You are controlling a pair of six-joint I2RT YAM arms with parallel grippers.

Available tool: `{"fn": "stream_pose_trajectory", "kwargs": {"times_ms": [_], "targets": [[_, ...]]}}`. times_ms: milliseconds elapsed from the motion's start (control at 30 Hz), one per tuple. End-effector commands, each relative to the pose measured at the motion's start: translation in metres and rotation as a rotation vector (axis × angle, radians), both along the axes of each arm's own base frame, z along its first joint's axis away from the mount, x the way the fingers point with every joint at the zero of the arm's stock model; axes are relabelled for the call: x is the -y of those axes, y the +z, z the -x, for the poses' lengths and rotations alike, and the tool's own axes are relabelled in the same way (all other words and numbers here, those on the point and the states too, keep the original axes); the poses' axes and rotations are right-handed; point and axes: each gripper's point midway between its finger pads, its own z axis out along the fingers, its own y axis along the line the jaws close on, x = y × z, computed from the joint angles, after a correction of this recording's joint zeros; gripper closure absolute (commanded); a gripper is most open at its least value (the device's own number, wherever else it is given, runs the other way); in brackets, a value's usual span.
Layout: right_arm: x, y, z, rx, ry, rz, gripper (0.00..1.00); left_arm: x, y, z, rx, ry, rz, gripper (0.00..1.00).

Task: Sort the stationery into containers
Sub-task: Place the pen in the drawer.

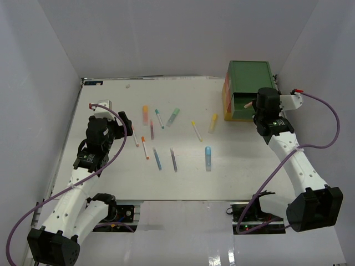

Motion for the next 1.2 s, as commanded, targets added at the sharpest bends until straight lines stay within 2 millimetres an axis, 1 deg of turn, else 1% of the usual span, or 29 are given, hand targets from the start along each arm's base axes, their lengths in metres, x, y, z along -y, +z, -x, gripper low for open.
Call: {"fn": "stream_pose_trajectory", "kwargs": {"times_ms": [0, 300, 400, 433, 500, 533, 567, 600, 633, 667, 733, 767, 800, 833, 867, 900, 933, 967, 1000, 1033, 1100, 1133, 1167], "targets": [[0.009, 0.014, -0.007, 0.086, -0.079, -0.057, 0.75, 0.005, 0.007, 0.002, 0.026, -0.020, 0.019, 0.02], [0.007, 0.000, -0.014, 0.062, -0.076, -0.077, 0.59, 0.005, 0.007, 0.002, 0.025, -0.021, 0.021, 0.02], [0.002, 0.009, -0.015, 0.079, -0.021, -0.033, 0.55, 0.005, 0.006, 0.002, 0.024, -0.019, 0.020, 0.02], [-0.004, 0.018, -0.019, 0.094, 0.052, 0.026, 0.53, 0.005, 0.007, 0.002, 0.025, -0.021, 0.021, 0.02], [-0.014, 0.026, -0.021, 0.083, 0.138, 0.092, 0.48, 0.005, 0.007, 0.002, 0.025, -0.022, 0.022, 0.02], [-0.025, 0.033, -0.024, 0.063, 0.243, 0.168, 0.46, 0.005, 0.007, 0.002, 0.025, -0.023, 0.020, 0.02], [-0.032, 0.034, -0.024, 0.050, 0.297, 0.197, 0.43, 0.006, 0.007, 0.002, 0.025, -0.023, 0.023, 0.02], [-0.050, 0.041, -0.024, 0.058, 0.401, 0.216, 0.42, 0.006, 0.007, 0.001, 0.024, -0.024, 0.022, 0.02], [-0.058, 0.041, -0.023, 0.051, 0.458, 0.250, 0.41, 0.006, 0.007, 0.001, 0.025, -0.025, 0.024, 0.02], [-0.065, 0.037, -0.020, 0.020, 0.522, 0.312, 0.39, 0.006, 0.006, 0.001, 0.022, -0.025, 0.022, 0.02], [-0.093, 0.038, -0.014, 0.010, 0.640, 0.373, 0.37, 0.006, 0.006, 0.001, 0.019, -0.025, 0.022, 0.02], [-0.099, 0.030, -0.009, -0.032, 0.686, 0.434, 0.37, 0.006, 0.005, 0.001, 0.018, -0.023, 0.022, 0.02], [-0.121, 0.027, -0.002, -0.037, 0.758, 0.469, 0.36, 0.006, 0.005, 0.000, 0.016, -0.024, 0.020, 0.02], [-0.133, 0.021, 0.002, -0.059, 0.803, 0.496, 0.35, 0.005, 0.004, 0.000, 0.014, -0.019, 0.019, 0.02], [-0.144, 0.021, 0.006, -0.067, 0.841, 0.521, 0.33, 0.005, 0.003, 0.000, 0.012, -0.018, 0.017, 0.02], [-0.167, 0.013, 0.019, -0.092, 0.929, 0.564, 0.33, 0.005, 0.002, 0.000, 0.009, -0.016, 0.018, 0.02], [-0.180, 0.003, 0.023, -0.122, 0.970, 0.586, 0.33, 0.004, 0.002, -0.001, 0.008, -0.012, 0.014, 0.02], [-0.193, 0.003, 0.028, -0.128, 1.006, 0.606, 0.32, 0.004, 0.000, -0.001, 0.003, -0.011, 0.011, 0.02], [-0.213, -0.008, 0.043, -0.163, 1.081, 0.631, 0.32, 0.004, 0.000, -0.001, 0.004, -0.010, 0.013, 0.02], [-0.226, -0.023, 0.048, -0.210, 1.123, 0.644, 0.31, 0.003, -0.001, -0.001, 0.001, -0.007, 0.011, 0.02], [-0.245, -0.033, 0.058, -0.251, 1.181, 0.657, 0.31, 0.003, -0.002, -0.001, -0.002, -0.004, 0.010, 0.02], [-0.262, -0.055, 0.071, -0.320, 1.244, 0.666, 0.30, 0.003, -0.002, -0.001, -0.002, -0.008, 0.009, 0.02], [-0.269, -0.064, 0.077, -0.353, 1.265, 0.664, 0.30, 0.003, -0.002, -0.001, -0.002, -0.006, 0.009, 0.02]]}}
